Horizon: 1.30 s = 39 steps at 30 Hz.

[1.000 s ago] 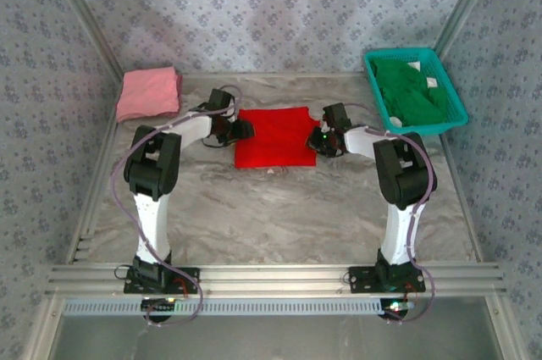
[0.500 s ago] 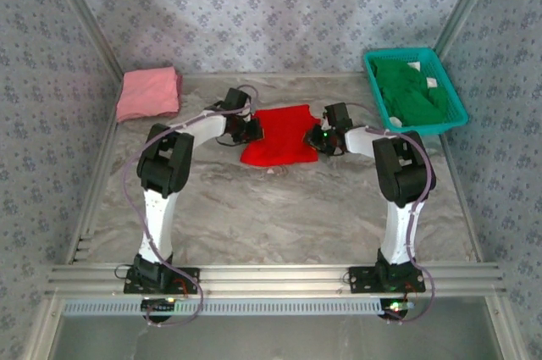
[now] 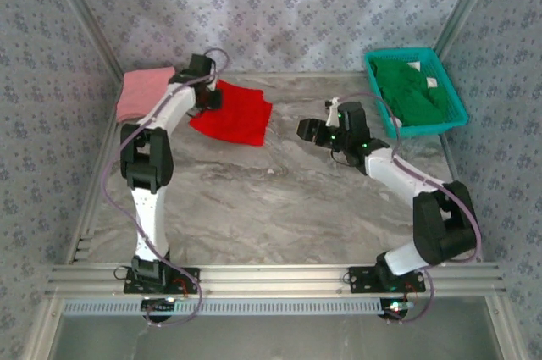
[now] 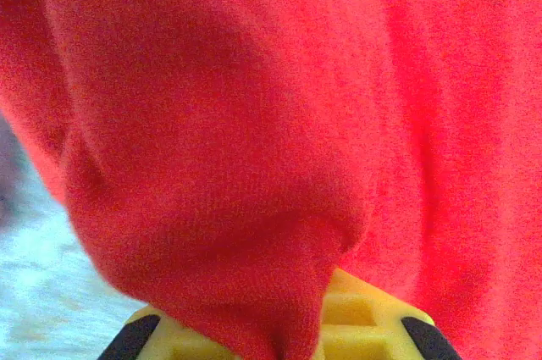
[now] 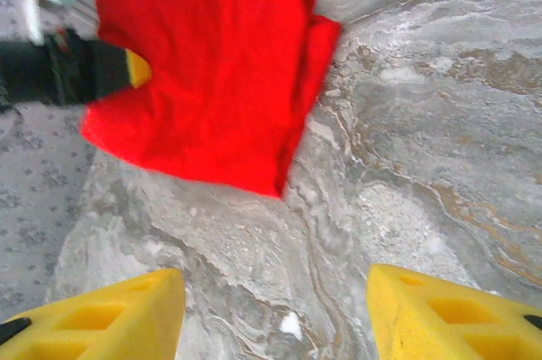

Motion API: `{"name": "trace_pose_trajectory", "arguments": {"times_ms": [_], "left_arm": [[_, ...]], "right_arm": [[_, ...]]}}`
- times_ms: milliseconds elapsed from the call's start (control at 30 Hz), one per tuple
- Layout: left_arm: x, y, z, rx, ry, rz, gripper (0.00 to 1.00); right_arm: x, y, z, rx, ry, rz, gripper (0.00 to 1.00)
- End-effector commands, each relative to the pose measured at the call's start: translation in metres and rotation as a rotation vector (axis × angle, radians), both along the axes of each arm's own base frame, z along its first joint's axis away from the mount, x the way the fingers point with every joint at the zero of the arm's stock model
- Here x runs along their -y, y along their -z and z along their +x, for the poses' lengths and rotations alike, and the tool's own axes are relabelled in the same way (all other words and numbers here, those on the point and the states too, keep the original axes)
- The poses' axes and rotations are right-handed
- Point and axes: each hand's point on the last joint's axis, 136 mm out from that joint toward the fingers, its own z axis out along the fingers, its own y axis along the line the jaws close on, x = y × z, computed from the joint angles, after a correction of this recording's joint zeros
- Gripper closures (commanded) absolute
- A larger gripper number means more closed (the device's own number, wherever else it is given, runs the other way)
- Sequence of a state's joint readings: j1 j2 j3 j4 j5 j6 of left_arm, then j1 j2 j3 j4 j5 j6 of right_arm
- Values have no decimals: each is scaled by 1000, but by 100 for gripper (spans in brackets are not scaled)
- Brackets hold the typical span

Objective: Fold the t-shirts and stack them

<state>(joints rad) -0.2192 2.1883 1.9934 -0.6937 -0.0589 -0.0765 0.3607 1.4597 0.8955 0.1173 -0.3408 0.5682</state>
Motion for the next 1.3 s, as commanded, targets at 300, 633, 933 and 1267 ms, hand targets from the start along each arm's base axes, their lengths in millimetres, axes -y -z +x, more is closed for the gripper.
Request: {"name": "trace_pose_trajectory", "arguments": {"times_ms": [300,633,933,1267], "left_arm": [[-64,-82,44,123,106,220,100],[-142,-111,63,216,92,229,100],[-194,-117,69,268,38,196,100],[-291,-67,81,217,-204,336,2]], "right_arm": [[18,43,-18,-67,38,-100,39],[23,62,-29,-112,50,-112,38],[21,67,-37,-142,49,-134,38],[12,47,-42,-114,23,-140,37]]}}
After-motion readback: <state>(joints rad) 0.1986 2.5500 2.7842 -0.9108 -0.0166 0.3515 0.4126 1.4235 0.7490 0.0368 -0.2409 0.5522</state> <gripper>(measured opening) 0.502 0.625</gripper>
